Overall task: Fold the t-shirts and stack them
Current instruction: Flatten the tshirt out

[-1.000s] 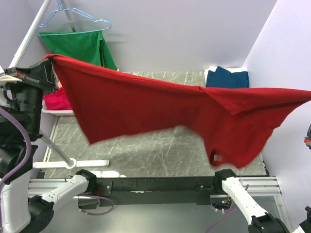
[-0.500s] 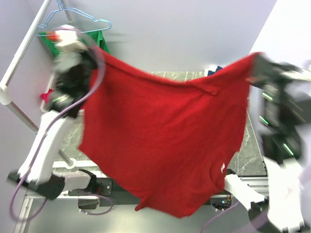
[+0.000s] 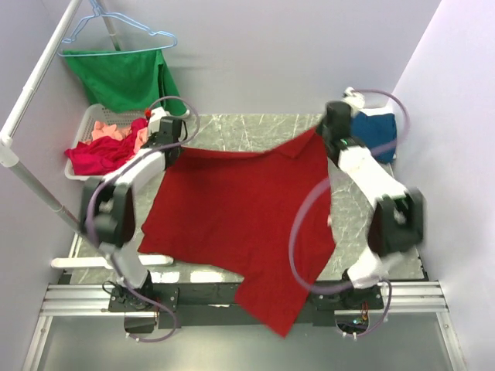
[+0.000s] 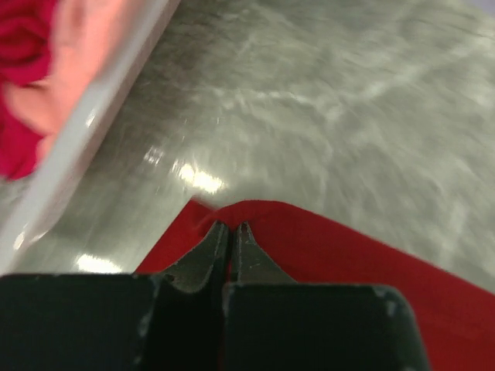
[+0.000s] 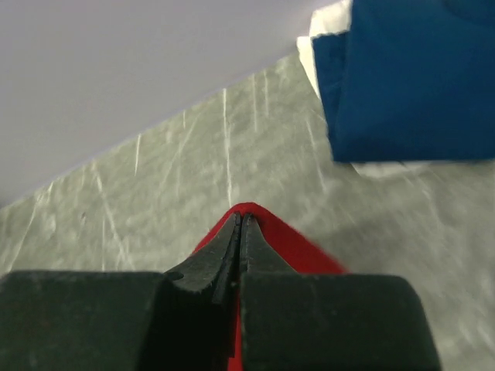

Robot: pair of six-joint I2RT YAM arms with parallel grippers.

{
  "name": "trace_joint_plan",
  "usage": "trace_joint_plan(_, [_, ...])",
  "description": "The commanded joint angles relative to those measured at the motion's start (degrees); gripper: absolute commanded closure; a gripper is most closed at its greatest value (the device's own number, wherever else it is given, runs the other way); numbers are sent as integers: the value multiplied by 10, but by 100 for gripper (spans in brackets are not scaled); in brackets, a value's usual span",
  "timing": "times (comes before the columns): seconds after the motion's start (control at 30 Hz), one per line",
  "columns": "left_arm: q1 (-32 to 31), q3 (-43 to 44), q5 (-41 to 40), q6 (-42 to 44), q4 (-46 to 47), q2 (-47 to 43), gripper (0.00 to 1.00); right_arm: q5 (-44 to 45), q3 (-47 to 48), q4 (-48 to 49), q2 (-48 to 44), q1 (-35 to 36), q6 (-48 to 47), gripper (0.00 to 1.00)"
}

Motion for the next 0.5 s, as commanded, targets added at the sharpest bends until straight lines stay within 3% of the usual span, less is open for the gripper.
trace_joint_plan(0.0, [41,101,22,-39,45,146,99,32,135,90,155,-5,19,100])
trace_joint_plan(0.1, [57,222,53,-31,16,249,99,33,244,57,255,-6,24,100])
trace_joint_plan(0.13, [62,268,57,-30,16,270,95,47,303,26,276,-7,29,100])
trace_joint_plan(0.17, [65,288,62,-30,17,302,66,48,336,8,315,-9,32,92])
trace_joint_plan(0.2, [67,306,64,-31,21,315,51,49,369,-10,334,-10,30,69])
trace_joint_plan(0.27, [77,352,72,-35,29,338,18,48,442,-37,367,-11,19,45])
trace_joint_plan(0.33, [82,374,61,-24,44,342,11,51,473,-38,372,-12,5,27])
trace_joint_plan(0.47, [84,383,54,-3,66,318,1,17,479,-36,347,-26,7,23])
